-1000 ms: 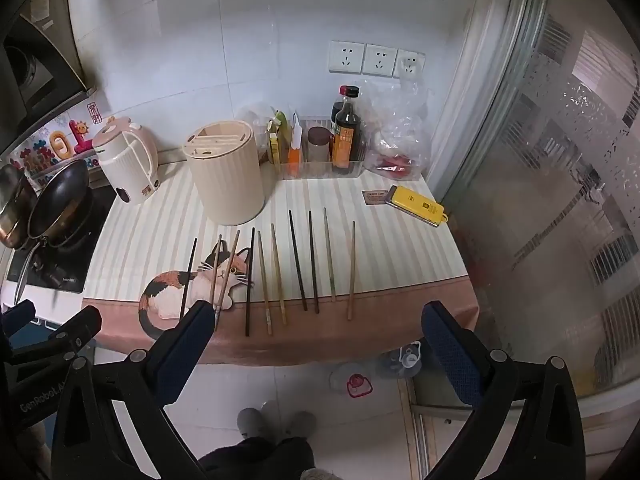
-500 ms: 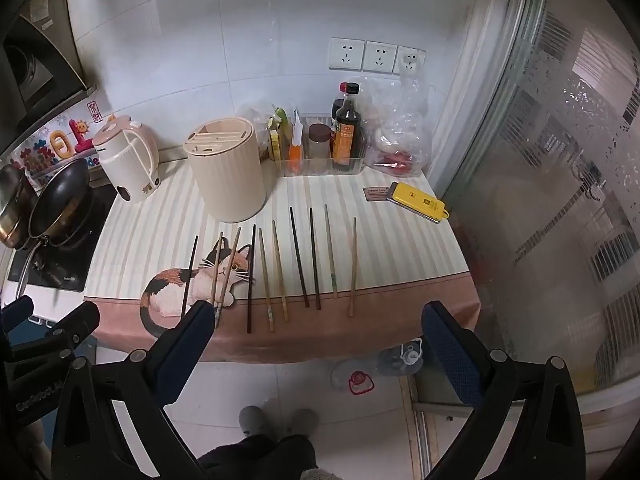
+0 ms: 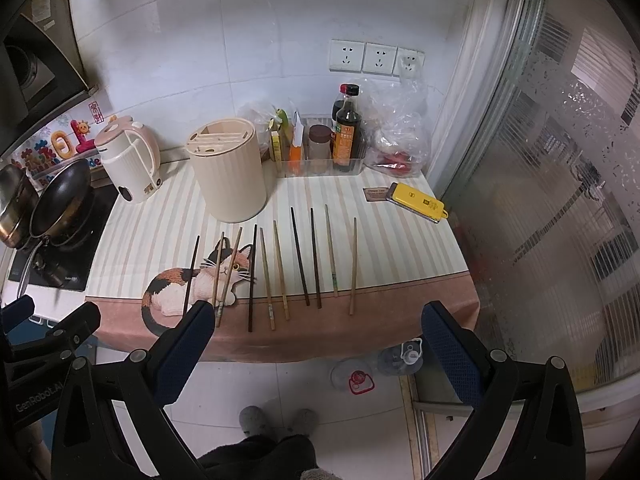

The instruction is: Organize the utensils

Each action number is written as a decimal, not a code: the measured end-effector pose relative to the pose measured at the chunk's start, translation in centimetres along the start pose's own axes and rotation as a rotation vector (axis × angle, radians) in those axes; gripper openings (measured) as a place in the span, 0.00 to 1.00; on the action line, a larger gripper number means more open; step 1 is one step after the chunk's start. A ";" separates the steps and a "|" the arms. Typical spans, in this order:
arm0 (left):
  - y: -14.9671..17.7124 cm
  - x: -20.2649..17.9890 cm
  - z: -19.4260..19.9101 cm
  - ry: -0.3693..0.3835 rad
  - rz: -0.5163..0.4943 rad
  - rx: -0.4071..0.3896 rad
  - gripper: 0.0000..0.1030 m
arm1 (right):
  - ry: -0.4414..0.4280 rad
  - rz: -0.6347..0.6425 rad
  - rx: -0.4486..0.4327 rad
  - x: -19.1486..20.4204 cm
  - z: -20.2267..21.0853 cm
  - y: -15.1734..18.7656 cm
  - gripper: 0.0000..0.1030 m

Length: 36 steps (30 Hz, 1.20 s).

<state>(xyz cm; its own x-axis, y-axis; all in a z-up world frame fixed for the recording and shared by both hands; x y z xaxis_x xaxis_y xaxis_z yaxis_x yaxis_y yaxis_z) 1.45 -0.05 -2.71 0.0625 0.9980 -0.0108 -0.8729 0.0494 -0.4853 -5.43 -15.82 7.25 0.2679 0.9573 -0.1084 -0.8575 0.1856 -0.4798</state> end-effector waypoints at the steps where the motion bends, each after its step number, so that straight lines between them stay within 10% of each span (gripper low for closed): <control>1: 0.0 0.0 0.0 0.000 0.000 -0.001 1.00 | 0.002 -0.001 -0.002 0.2 0.0 0.0 1.00; 36: -0.8 -0.7 0.8 0.010 -0.001 0.000 1.00 | 0.005 -0.006 -0.026 -0.7 1.6 -0.5 1.00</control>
<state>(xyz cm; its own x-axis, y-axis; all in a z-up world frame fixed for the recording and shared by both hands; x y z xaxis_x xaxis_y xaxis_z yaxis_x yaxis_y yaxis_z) 1.76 -0.74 -1.64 0.0680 0.9975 -0.0196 -0.8730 0.0500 -0.4851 -5.93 -16.23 8.93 0.2750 0.9551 -0.1103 -0.8443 0.1850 -0.5030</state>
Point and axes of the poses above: each gripper's, at about its wrist camera, not at the fingertips, and z roughly against the way its jaws point, x to its left, y to its underside, the point moved 4 cm from there along -z, roughly the way its jaws point, and after that the axes turned 2 degrees about y, right-handed, at the moved point
